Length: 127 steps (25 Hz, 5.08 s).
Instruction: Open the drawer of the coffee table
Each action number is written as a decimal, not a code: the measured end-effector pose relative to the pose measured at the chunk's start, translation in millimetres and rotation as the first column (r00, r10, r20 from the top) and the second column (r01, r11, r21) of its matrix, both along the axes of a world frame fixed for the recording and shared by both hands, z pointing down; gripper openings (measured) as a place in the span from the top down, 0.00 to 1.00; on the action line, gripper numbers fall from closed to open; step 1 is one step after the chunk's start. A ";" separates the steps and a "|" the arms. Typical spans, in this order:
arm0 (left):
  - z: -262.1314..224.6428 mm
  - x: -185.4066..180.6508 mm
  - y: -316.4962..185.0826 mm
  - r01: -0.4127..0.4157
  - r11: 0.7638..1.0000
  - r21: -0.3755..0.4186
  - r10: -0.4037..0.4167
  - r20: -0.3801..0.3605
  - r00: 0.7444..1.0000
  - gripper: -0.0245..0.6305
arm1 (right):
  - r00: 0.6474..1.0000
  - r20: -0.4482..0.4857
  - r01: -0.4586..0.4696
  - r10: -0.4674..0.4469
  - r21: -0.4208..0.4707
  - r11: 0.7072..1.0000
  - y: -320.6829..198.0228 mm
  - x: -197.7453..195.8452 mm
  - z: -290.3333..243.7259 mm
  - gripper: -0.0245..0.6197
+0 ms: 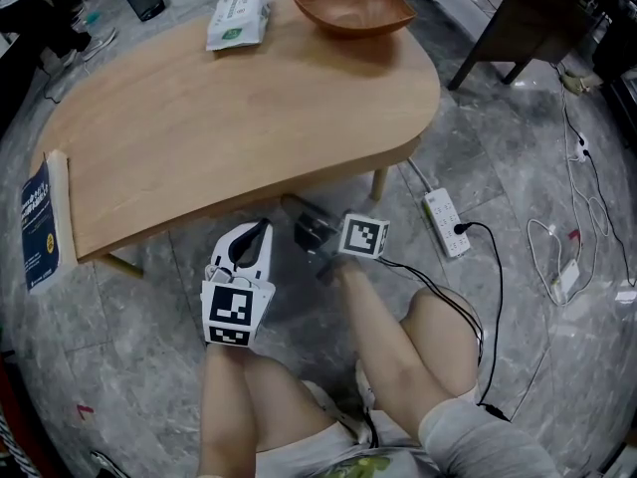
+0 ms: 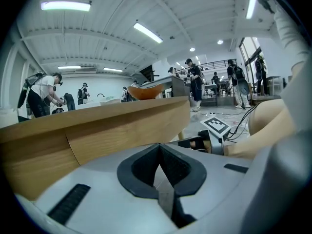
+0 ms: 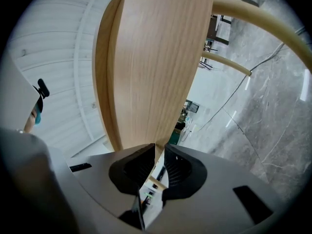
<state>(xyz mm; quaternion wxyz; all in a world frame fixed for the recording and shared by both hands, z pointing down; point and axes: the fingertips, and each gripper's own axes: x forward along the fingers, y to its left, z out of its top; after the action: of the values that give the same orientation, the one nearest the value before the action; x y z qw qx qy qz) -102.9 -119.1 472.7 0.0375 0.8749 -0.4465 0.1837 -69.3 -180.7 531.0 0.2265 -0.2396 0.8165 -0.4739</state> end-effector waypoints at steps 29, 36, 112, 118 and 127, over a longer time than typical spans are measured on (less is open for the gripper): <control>-61.3 2.5 28.4 -0.042 0.995 0.087 0.035 0.086 0.996 0.95 | 0.982 -0.140 0.123 -0.128 -0.048 0.991 55.8 7.4 13.3 0.87; -76.2 -7.0 20.3 -0.097 0.995 0.015 0.092 0.210 0.973 0.76 | 0.865 -0.472 0.204 -0.173 0.015 0.979 73.6 10.4 -0.8 0.87; -29.2 23.3 19.7 -0.220 0.964 -0.150 0.266 0.579 0.770 0.78 | 0.038 -0.943 0.836 0.331 0.212 0.506 78.0 15.3 -95.8 0.80; -29.6 23.7 22.7 -0.223 0.962 -0.155 0.271 0.567 0.778 0.78 | 0.048 -0.951 0.829 0.304 0.208 0.520 80.5 15.8 -96.2 0.80; -29.8 23.9 23.3 -0.217 0.965 -0.147 0.262 0.552 0.792 0.78 | 0.063 -0.959 0.821 0.278 0.208 0.531 80.8 16.8 -96.6 0.80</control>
<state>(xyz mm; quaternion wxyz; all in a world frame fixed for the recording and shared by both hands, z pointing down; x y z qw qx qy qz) -79.0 -95.8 442.9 -0.0871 0.8279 -0.3157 0.4553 -52.5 -99.9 434.4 -0.3993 -0.1630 0.8860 0.1702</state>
